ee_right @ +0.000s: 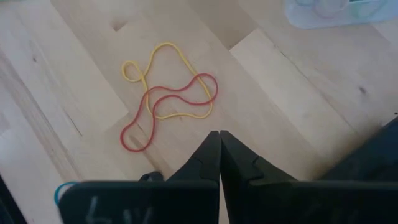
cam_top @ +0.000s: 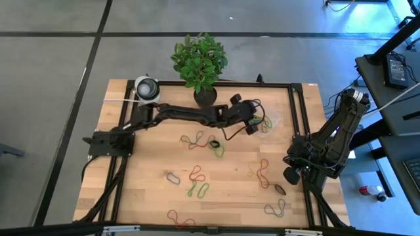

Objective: Pick and place rubber bands into bin
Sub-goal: Put the top yellow rubber band into the bin, then put the green rubber band into the bin

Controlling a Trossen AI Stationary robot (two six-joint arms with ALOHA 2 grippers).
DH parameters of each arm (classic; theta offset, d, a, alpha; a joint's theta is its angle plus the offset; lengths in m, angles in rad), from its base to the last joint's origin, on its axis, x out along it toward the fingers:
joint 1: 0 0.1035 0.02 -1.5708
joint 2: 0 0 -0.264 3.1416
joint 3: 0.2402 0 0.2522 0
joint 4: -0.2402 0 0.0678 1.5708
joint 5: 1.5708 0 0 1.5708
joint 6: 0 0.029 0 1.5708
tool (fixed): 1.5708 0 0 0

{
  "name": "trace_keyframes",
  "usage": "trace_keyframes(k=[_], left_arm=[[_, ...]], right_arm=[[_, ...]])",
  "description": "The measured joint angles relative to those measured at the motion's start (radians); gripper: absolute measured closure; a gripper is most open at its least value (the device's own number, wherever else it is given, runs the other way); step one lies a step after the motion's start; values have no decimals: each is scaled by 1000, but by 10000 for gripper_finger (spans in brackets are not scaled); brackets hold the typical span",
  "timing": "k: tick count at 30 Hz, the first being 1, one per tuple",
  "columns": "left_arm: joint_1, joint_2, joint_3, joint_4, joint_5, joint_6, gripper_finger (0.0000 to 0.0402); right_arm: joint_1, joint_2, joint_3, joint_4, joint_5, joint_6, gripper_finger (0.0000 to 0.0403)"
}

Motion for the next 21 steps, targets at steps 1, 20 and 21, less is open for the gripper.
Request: trace_keyframes(k=[1,20,21], left_arm=[[7,17,5,3,8,-10,400],[65,81,10,33,187,-182,281],[60,77,10,31,208,-182,278]], right_arm=[[0,0,0,0,0,0,398],[3,0,0,0,0,-4,398],[3,0,0,0,0,-4,398]])
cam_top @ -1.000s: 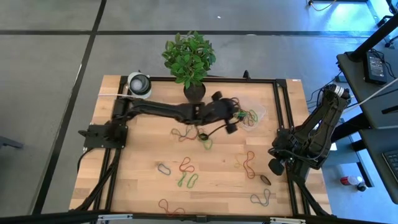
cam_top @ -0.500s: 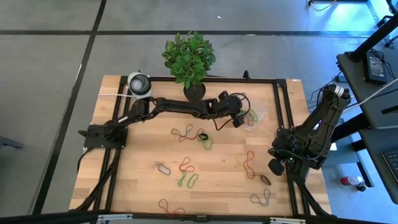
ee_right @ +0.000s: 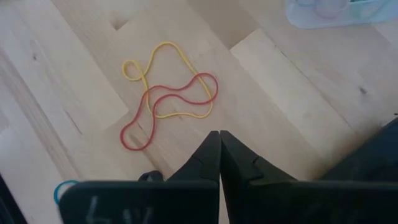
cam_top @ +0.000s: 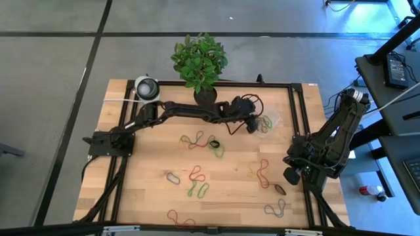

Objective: Pick and place rubber bands into bin
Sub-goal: Put the green rubber band into the bin

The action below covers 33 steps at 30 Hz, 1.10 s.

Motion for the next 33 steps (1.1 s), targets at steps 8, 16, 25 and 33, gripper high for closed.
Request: trace_keyframes(k=[8,16,25,33], left_arm=[[-83,-74,0,-99,80,-38,327],[-142,-99,0,-286,225,36,400],[-201,-99,0,-405,131,95,400],[-218,-182,-175,-374,134,103,400]], right_arm=[[-1,0,0,0,0,1,398],[-2,0,0,0,0,8,398],[-68,19,1,58,-41,30,401],[-190,127,1,211,-91,-1,402]])
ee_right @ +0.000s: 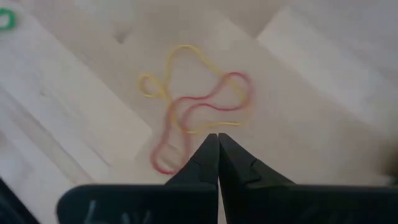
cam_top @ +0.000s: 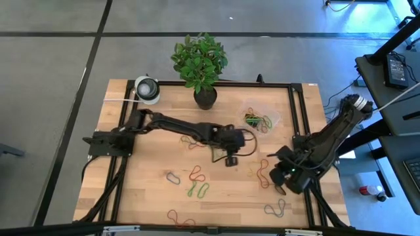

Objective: Pick and place rubber bands into bin
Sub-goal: Put the green rubber band into the bin

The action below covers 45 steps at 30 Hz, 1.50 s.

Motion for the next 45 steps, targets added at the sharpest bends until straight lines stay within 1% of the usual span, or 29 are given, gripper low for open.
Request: trace_keyframes(k=[2,5,7,10,14,19,23,26,29,34,38,40,42,43,45], left_arm=[[-2,-85,-134,68,-1,-21,400],[-6,-240,-371,241,-3,-64,400],[-6,-349,-527,355,-3,-84,400],[-12,-514,-738,462,-6,-115,400],[-34,-715,-969,502,-45,-146,400],[-71,-946,-1174,516,-88,-161,400],[-89,-1111,-1294,544,-89,-164,400],[-98,-1211,-1357,548,-89,-176,400],[-107,-1292,-1398,556,-87,-182,400],[-116,-1412,-1438,547,-64,-156,400],[-116,-1490,-1469,540,-62,-154,400],[-116,-1521,-1479,523,-62,-154,400],[-116,-1545,-1485,502,-62,-155,400],[-116,-1554,-1487,491,-62,-155,400],[-116,-1563,-1491,495,-62,-155,400]], right_arm=[[-26,30,0,60,-2,-3,402],[-72,84,10,143,-3,-45,402],[-114,130,41,173,-3,-79,402],[-187,213,115,176,-3,-158,402],[-295,337,244,178,-30,-276,403],[-427,511,425,196,-84,-427,403],[-511,655,571,195,-99,-543,395],[-566,746,664,193,-99,-597,377],[-611,819,728,193,-107,-646,354],[-665,912,776,194,-227,-654,315],[-678,964,778,193,-252,-665,296],[-678,983,779,185,-250,-667,297],[-678,992,782,181,-244,-667,314],[-677,993,782,179,-241,-667,331],[-673,992,784,170,-241,-668,375]])
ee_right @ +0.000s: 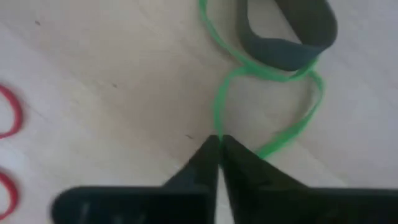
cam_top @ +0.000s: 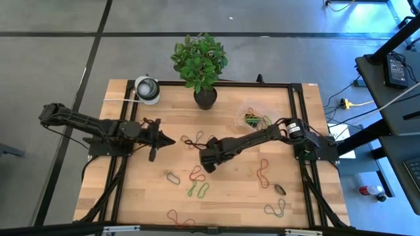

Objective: Pick and place rubber bands into bin
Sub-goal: Put the green rubber band into the bin

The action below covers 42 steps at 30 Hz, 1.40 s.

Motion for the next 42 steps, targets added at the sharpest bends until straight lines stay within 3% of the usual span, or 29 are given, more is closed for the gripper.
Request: trace_keyframes(k=[7,16,20,22,29,36,42], left_arm=[[0,-11,-3,-9,0,1,400],[1,-10,-3,-15,0,0,400],[1,-10,-3,-12,0,-19,400],[1,-14,-3,-17,0,-35,400],[0,-21,-3,-13,22,-94,400],[3,-20,-3,-8,1,-93,400],[3,-20,-3,21,-42,-11,400]], right_arm=[[35,-34,167,-191,59,-3,399],[65,-45,511,-700,276,-1,401],[52,-101,492,-689,311,-93,401],[35,-157,435,-686,322,-87,402],[-47,-433,34,-655,321,-13,403],[-222,-717,-354,-369,237,-106,403],[-418,-806,-611,-98,120,-300,403]])
